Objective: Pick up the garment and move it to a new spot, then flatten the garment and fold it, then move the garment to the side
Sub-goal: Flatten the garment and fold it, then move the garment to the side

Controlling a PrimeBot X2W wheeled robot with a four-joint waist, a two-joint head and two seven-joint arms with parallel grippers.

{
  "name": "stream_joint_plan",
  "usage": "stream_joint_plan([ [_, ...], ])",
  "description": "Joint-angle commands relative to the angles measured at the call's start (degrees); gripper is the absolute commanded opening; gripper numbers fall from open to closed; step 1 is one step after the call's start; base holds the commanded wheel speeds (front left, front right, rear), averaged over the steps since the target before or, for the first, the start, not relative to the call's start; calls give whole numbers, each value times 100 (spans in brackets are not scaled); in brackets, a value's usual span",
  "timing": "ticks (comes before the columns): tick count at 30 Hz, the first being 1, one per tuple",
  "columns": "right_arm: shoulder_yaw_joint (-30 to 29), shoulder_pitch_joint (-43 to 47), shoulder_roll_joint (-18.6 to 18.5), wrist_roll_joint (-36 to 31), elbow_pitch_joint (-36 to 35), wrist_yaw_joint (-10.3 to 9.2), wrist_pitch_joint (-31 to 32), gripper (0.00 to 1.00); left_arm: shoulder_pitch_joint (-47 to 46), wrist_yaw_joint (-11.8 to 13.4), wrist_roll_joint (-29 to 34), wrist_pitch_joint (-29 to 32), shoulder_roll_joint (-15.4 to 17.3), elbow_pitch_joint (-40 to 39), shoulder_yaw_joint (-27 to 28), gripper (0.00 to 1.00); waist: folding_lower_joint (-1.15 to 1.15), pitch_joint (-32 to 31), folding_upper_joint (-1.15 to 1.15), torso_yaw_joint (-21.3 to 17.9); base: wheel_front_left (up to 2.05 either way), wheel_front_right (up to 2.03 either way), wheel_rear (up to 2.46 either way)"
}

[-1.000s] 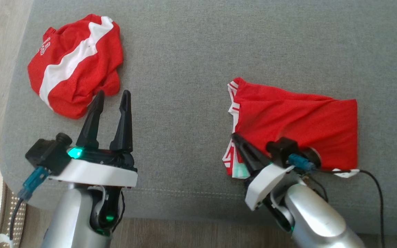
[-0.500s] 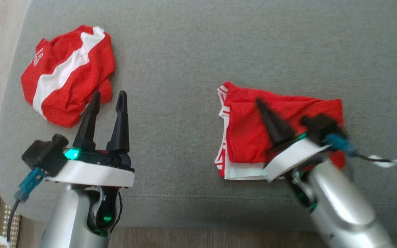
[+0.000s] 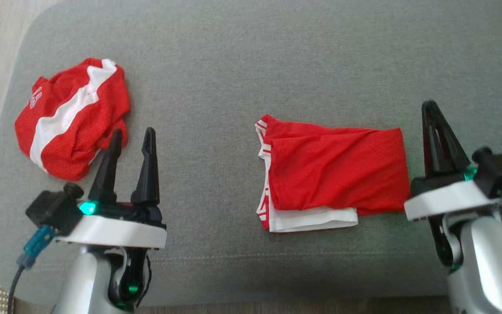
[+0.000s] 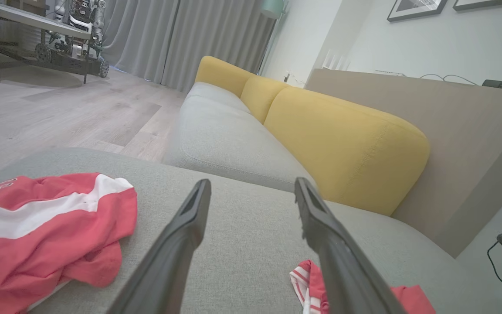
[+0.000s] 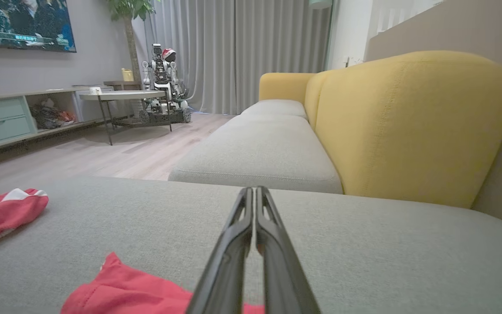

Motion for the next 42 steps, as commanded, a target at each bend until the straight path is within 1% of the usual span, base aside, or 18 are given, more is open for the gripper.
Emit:
stream_joint_plan([
  [1, 35, 45, 65, -101, -238, -2, -22, 100, -77, 36, 57, -70, 41, -208, 152, 100, 0, -41, 0, -33, 0, 0, 0],
  [3, -79, 149, 112, -147, -307, -2, -22, 100, -34, 62, 73, -70, 41, -213, 144, 100, 0, -55, 0, -53, 0, 0, 0],
  [7, -111, 315, 161, -263, -356, -2, -22, 100, 49, 125, 192, -70, 41, -230, 136, 100, 0, -74, 0, -85, 0, 0, 0],
  [17, -261, 429, 204, -387, -340, -2, -22, 100, 97, 183, 236, -70, 41, -256, 103, 100, 0, -48, 0, -93, 0, 0, 0],
  [31, -366, 362, 210, -240, -213, -2, -22, 100, 50, 192, 249, -70, 41, -221, 31, 100, 0, 35, 0, -77, 0, 0, 0],
  [35, -486, 330, 210, -37, 224, -2, -22, 100, 38, 186, 239, -70, 41, -186, 22, 100, 0, 56, 0, -67, 0, 0, 0],
  [39, -478, 183, 210, 386, 1013, -2, -22, 100, 24, 169, 234, -70, 41, -148, -7, 100, 0, 68, 0, -59, 0, 0, 0],
  [42, -319, -16, 210, 539, 1546, -2, -20, 100, -21, 163, 229, -70, 41, -163, -20, 100, 0, 161, 0, -43, 0, 0, 0],
])
